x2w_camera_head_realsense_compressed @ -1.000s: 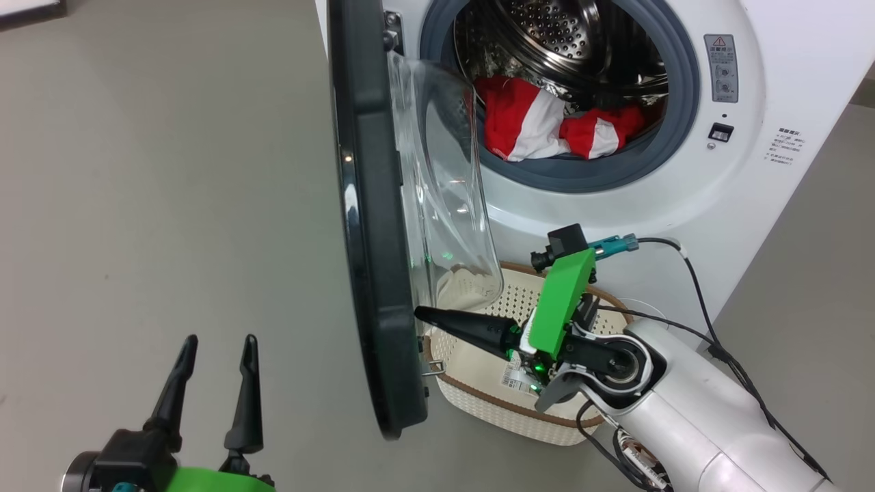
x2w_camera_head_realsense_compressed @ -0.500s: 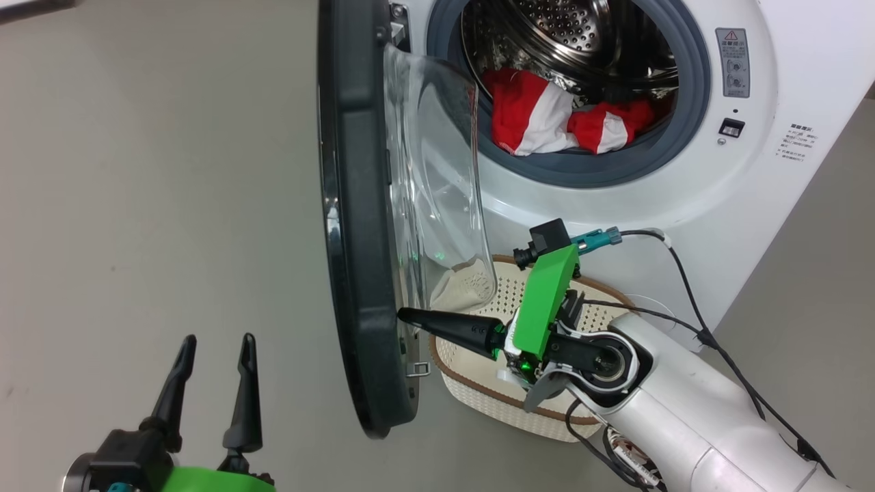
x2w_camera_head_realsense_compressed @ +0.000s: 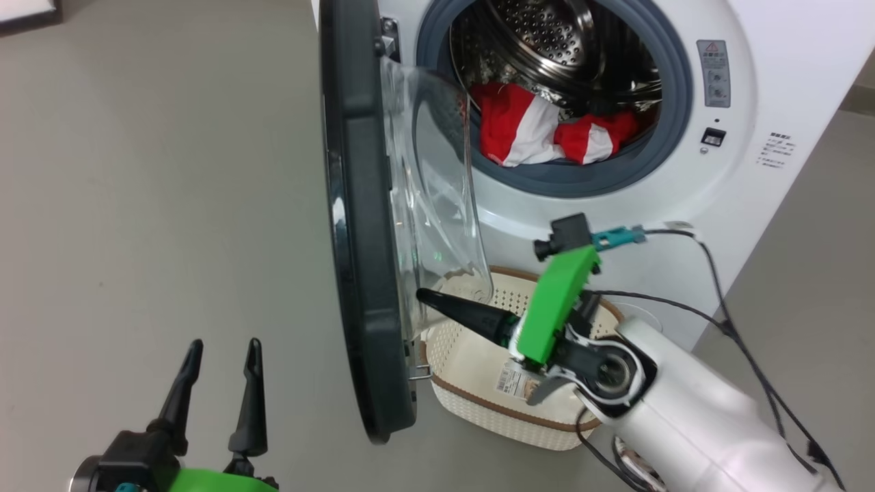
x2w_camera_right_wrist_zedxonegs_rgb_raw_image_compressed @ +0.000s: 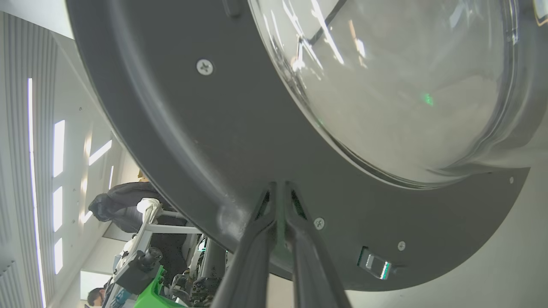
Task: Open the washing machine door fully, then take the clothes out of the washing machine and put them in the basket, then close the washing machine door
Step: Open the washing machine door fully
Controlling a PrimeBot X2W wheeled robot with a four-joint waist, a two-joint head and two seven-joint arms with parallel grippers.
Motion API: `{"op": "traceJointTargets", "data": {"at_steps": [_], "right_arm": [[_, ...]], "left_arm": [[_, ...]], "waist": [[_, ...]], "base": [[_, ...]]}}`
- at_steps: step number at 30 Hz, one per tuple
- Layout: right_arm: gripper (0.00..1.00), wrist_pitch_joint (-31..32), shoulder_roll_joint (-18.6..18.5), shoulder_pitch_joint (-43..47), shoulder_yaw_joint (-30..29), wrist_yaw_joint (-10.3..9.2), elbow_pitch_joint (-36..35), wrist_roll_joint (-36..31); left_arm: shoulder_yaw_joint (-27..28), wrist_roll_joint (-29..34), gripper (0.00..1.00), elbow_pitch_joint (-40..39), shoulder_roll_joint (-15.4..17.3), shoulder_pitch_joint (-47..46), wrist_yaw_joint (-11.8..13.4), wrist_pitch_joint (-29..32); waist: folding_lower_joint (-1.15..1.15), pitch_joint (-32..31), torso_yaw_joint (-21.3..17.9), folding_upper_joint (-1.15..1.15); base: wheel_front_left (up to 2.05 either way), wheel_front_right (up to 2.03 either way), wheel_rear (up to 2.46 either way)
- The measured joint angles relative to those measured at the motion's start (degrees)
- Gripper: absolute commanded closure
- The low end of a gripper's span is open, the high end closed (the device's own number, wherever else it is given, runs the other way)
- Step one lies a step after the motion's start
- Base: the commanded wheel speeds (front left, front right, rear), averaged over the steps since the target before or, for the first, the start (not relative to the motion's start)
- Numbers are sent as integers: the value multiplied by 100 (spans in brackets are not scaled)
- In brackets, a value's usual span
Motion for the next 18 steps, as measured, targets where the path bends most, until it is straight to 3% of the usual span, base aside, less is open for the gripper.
{"op": "traceJointTargets", "data": {"at_steps": [8,13,16,18], "right_arm": [[0,-1748,-703,516,274,0,-341,-1714],[0,-3173,-927,628,634,1,32,-2728],[0,-3521,-929,674,586,1,464,-3274],[0,-3545,-855,744,159,1,641,-3634]], "left_arm": [[-60,1,0,37,4,7,-8,1],[-56,1,0,70,13,88,-49,1],[-55,1,0,107,19,141,-49,1],[-59,0,0,103,19,141,-49,1]], "waist": [[0,-140,-83,0],[0,-229,-116,0],[0,-264,-138,0],[0,-278,-158,0]], "base": [[0,0,0],[0,0,0],[0,0,0],[0,0,0]]}}
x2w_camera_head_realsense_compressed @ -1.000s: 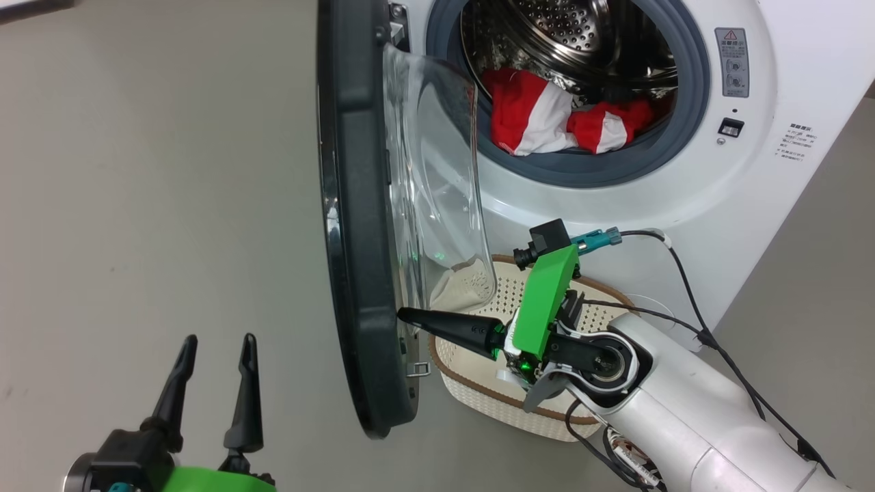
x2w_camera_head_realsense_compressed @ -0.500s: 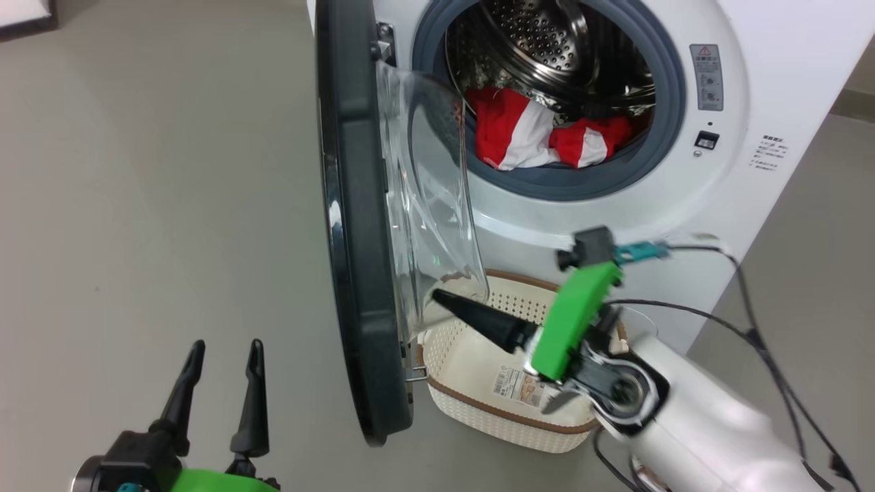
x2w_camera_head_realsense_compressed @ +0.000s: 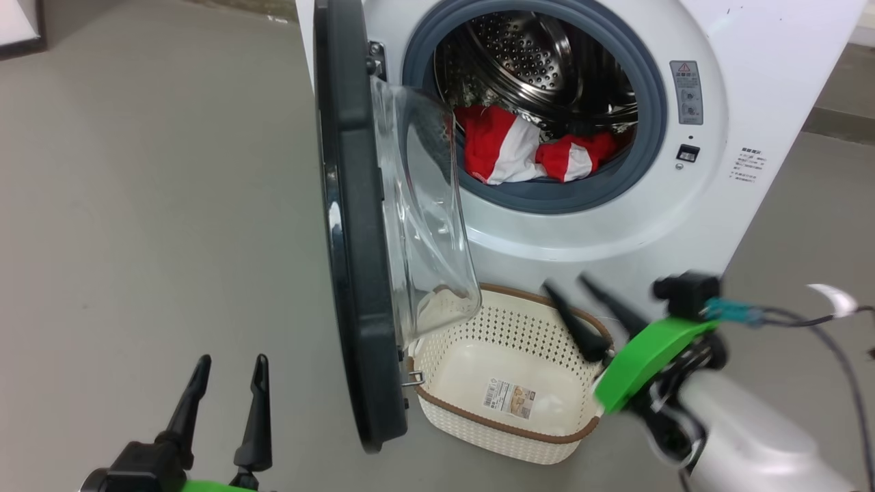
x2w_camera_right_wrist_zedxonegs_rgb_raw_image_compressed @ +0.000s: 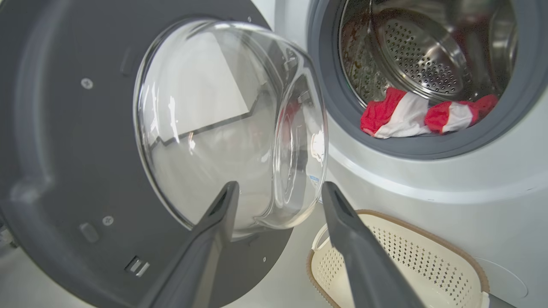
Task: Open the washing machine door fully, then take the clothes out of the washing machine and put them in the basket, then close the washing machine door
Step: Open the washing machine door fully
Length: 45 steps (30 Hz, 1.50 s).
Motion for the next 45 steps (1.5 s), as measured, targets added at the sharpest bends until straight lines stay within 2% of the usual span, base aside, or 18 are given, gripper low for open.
{"op": "traceJointTargets", "data": {"at_steps": [5,6,11,14,21,29,45], "right_arm": [[0,-31,342,441,-1949,0,-482,-1841],[0,-31,342,441,-1949,0,-482,-1841],[0,-48,824,1448,-2875,0,-1187,-3490],[0,-49,957,1809,-3250,1,-1517,-4057],[0,-49,1037,2167,-3463,1,-1912,-4445],[0,-49,1043,2276,-3453,1,-1998,-4313],[0,-49,1047,2317,-3433,1,-1992,-4284]], "left_arm": [[-11,-37,0,-48,1,2,-2,0],[-11,-37,0,-48,1,2,-2,0],[-15,-37,0,-79,2,4,-9,0],[-21,-40,0,-91,2,3,-10,0],[-45,-41,0,-97,2,2,-56,0],[-36,-346,0,-156,2,0,-110,0],[-96,-207,0,-144,2,-1,-111,0]], "waist": [[0,7,-29,0],[0,7,-29,0],[0,9,-27,0],[0,21,-20,0],[0,69,-4,0],[0,53,-24,0],[0,70,-36,0]], "base": [[0,0,0],[0,0,0],[0,0,0],[0,0,0],[0,0,0],[0,0,0],[0,0,0]]}}
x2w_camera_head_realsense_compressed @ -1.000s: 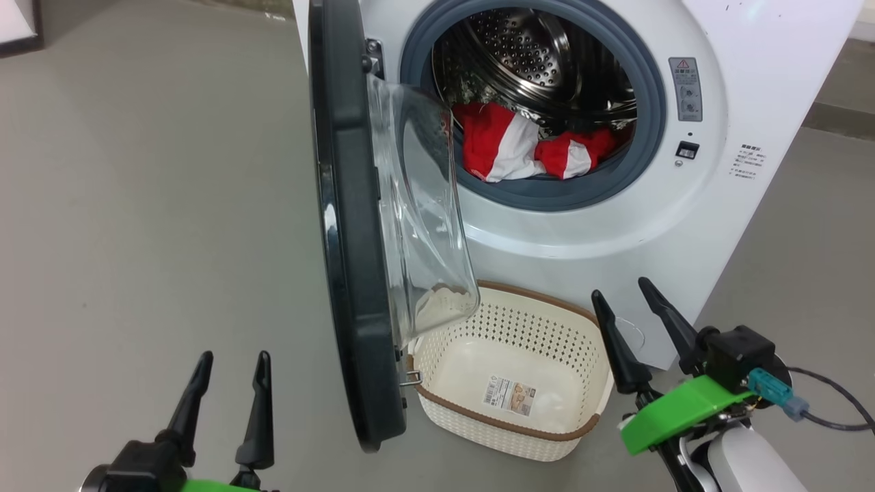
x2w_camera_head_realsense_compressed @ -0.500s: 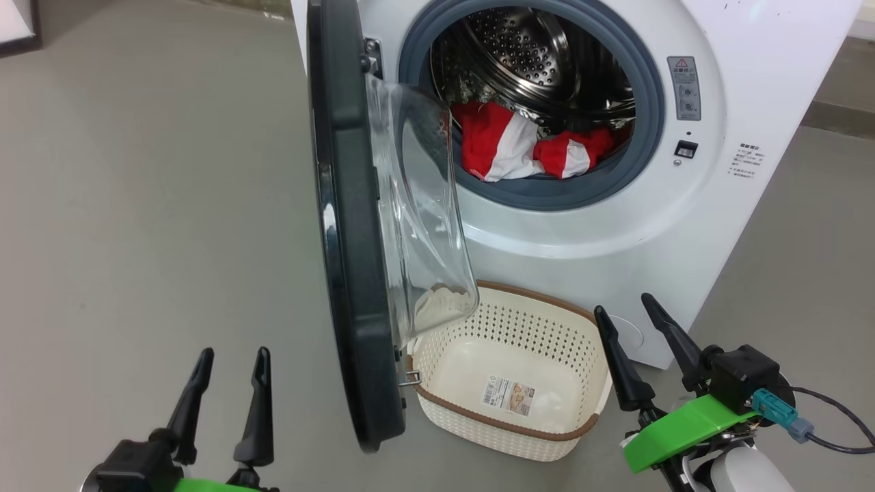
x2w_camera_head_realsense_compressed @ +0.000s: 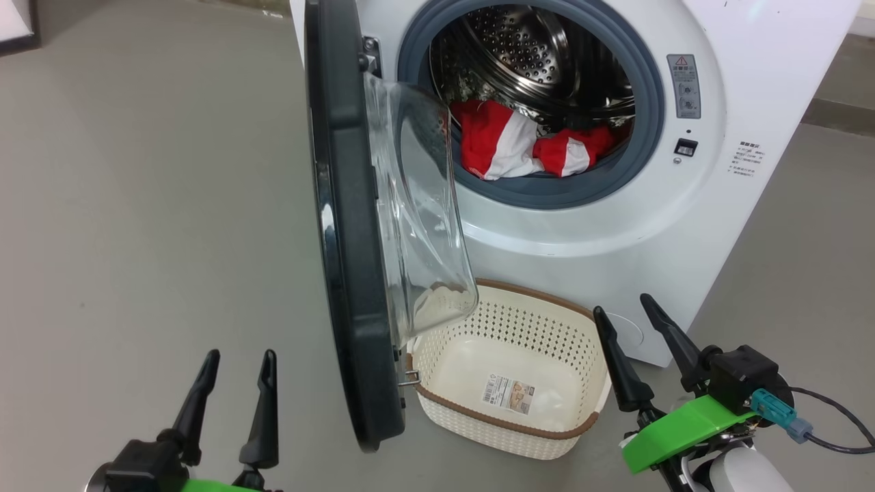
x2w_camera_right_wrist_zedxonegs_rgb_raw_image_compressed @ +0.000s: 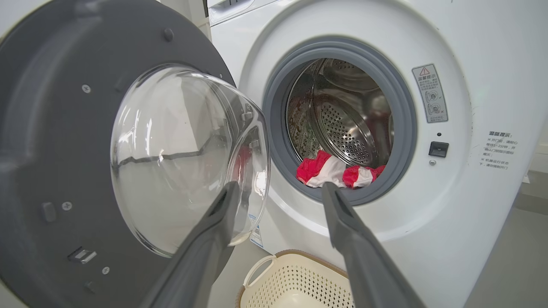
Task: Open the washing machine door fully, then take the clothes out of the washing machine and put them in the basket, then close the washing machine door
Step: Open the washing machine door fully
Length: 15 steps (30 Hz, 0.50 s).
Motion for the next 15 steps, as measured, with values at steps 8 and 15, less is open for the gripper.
{"op": "traceJointTargets", "data": {"at_steps": [8,15], "right_arm": [[0,0,1,10,16,0,29,77],[0,0,2,90,53,0,47,196]], "left_arm": [[44,-60,91,0,0,-3,-47,0],[86,-204,100,-443,0,-104,77,-1]], "waist": [[0,-41,-42,0],[0,-46,-94,0]], "base": [[0,0,0],[0,0,0]]}}
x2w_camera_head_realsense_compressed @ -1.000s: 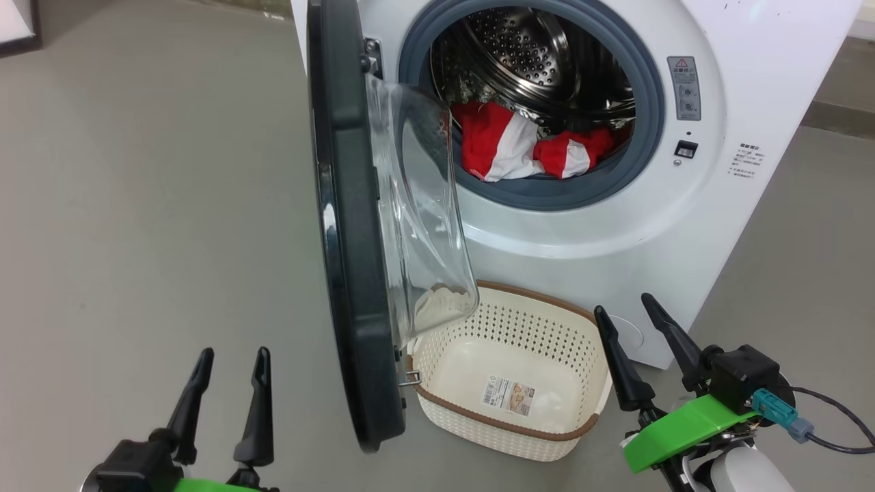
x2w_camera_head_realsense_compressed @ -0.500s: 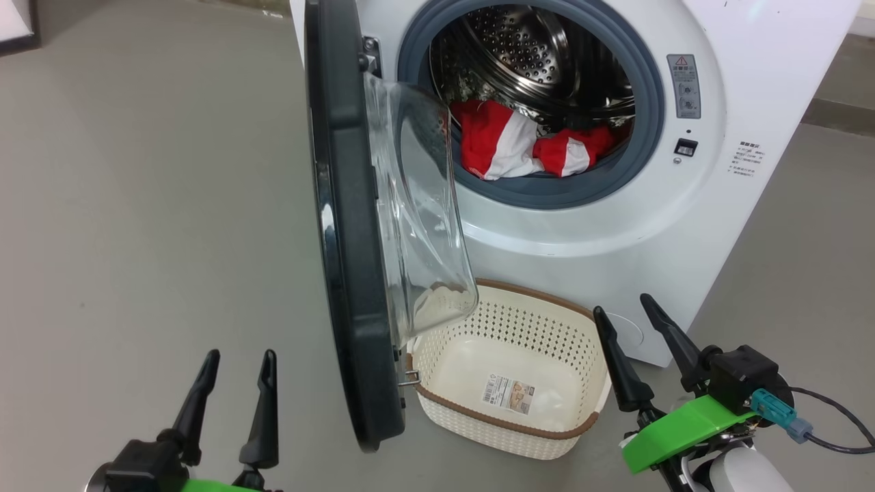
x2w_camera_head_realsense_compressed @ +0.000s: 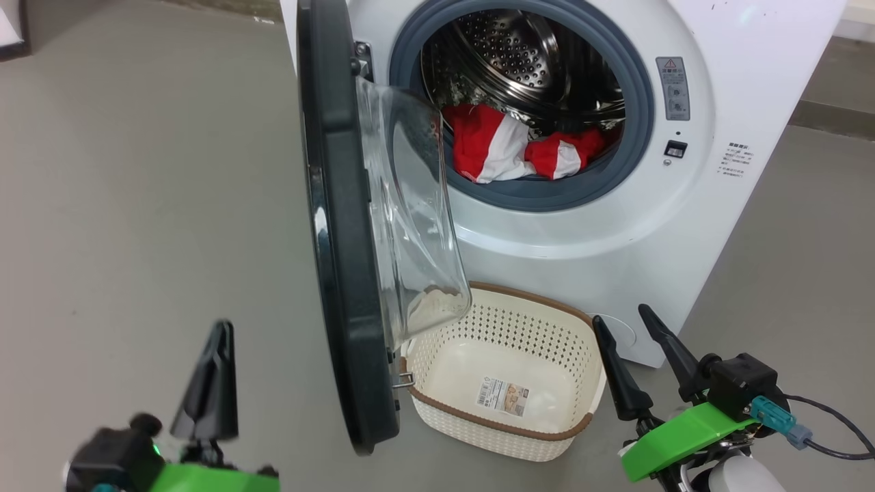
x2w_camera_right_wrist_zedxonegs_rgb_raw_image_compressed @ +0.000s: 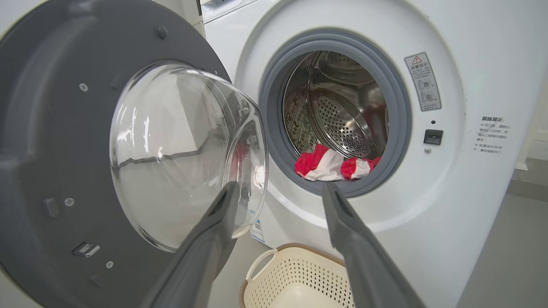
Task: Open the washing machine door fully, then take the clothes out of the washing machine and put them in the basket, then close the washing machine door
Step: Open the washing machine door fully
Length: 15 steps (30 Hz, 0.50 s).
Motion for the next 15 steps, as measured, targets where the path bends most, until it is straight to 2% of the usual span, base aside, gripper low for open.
{"op": "traceJointTargets", "data": {"at_steps": [5,9,15], "right_arm": [[0,0,2,-1,45,0,23,5],[0,0,2,-1,71,0,38,5],[0,0,3,-1,96,0,56,42]], "left_arm": [[-25,-5,100,-750,0,-351,221,0],[-276,-35,100,-1310,0,-585,327,-1],[-1063,-367,100,-1781,1,-799,253,-23]], "waist": [[0,5,-37,0],[0,5,-72,0],[0,14,-151,0]], "base": [[0,0,0],[0,0,0],[0,0,0]]}}
